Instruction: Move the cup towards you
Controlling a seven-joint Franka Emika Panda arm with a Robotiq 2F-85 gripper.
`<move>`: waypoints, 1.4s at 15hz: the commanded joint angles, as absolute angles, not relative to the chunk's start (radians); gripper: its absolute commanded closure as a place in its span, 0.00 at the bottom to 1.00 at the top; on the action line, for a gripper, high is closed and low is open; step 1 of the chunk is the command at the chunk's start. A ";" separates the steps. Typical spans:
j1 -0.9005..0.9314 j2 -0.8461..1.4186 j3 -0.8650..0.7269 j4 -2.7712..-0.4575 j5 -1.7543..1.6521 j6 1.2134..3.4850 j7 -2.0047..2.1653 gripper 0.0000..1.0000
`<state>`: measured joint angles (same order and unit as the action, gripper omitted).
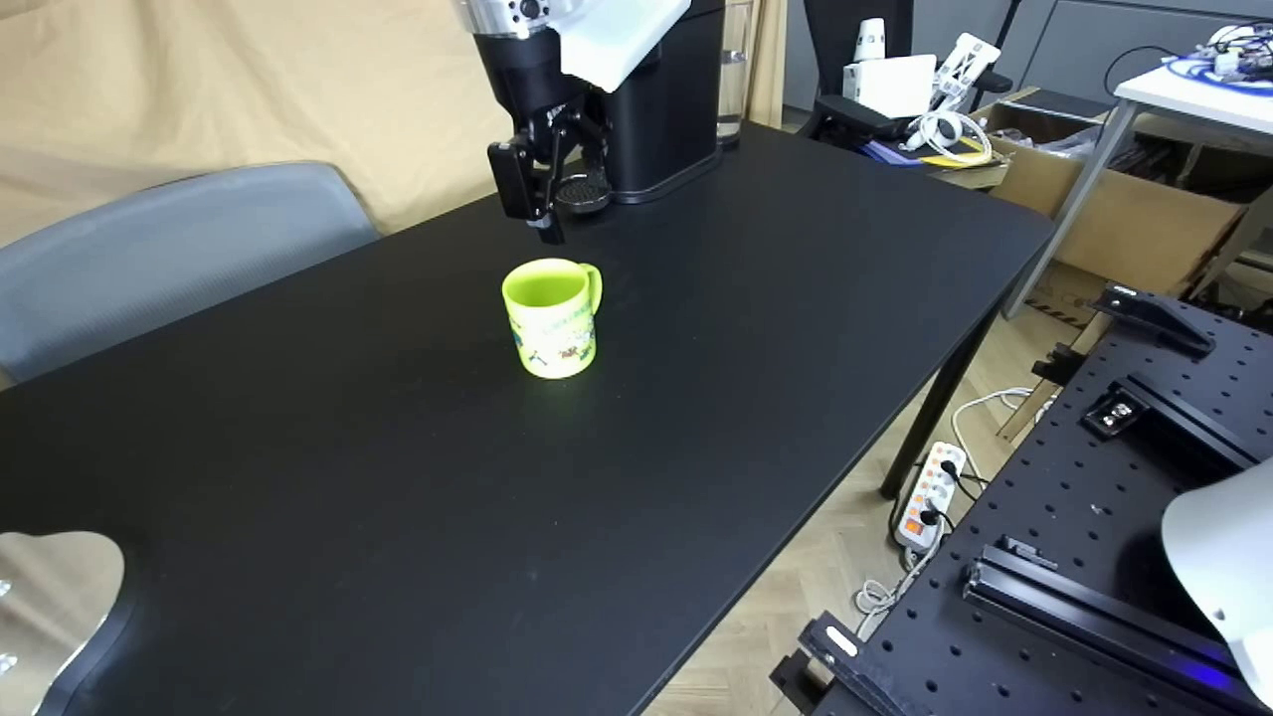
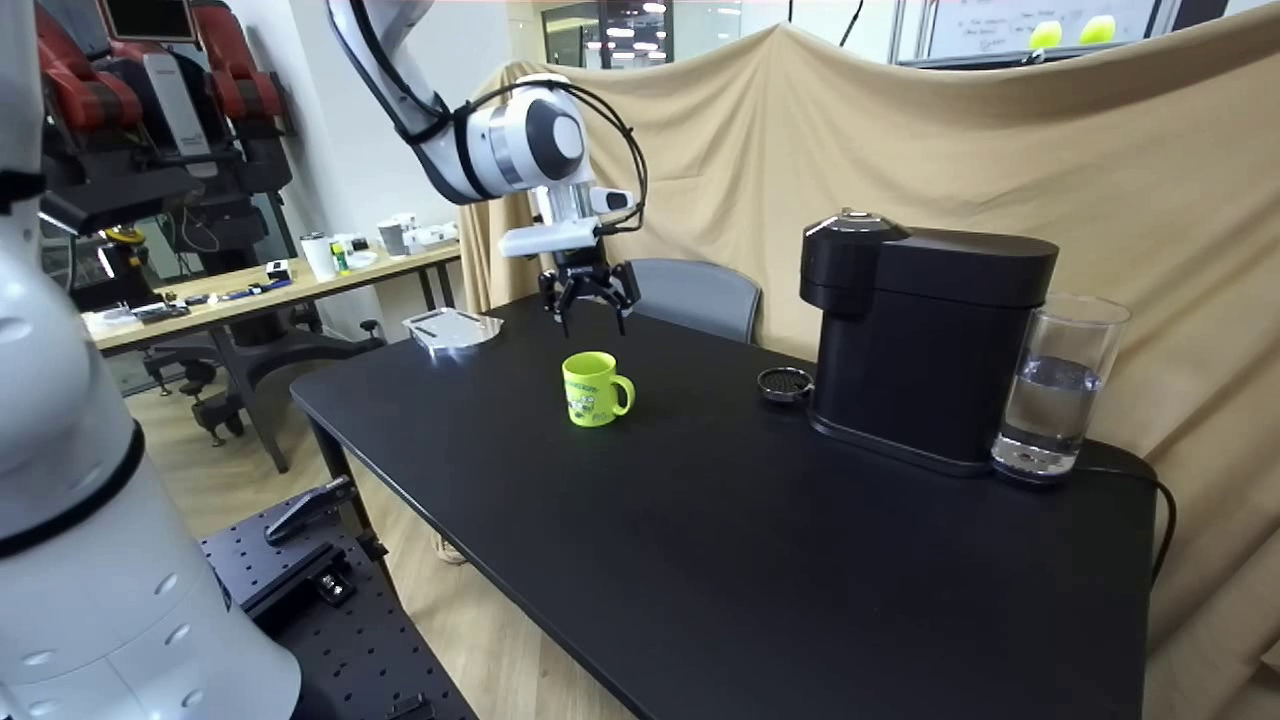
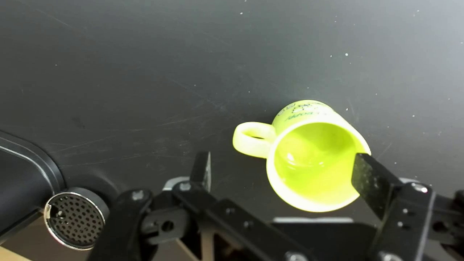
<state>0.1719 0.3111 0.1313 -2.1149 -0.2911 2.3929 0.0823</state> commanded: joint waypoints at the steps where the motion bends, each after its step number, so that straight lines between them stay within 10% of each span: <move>1: 0.185 0.328 0.107 -2.107 -0.306 2.424 0.091 0.00; 12: 0.176 0.526 0.096 -1.950 -0.282 2.438 -0.053 0.00; 13: 0.178 0.539 0.096 -1.935 -0.284 2.433 -0.066 0.25; 21: 0.152 0.605 0.140 -1.868 -0.234 2.434 -0.223 0.74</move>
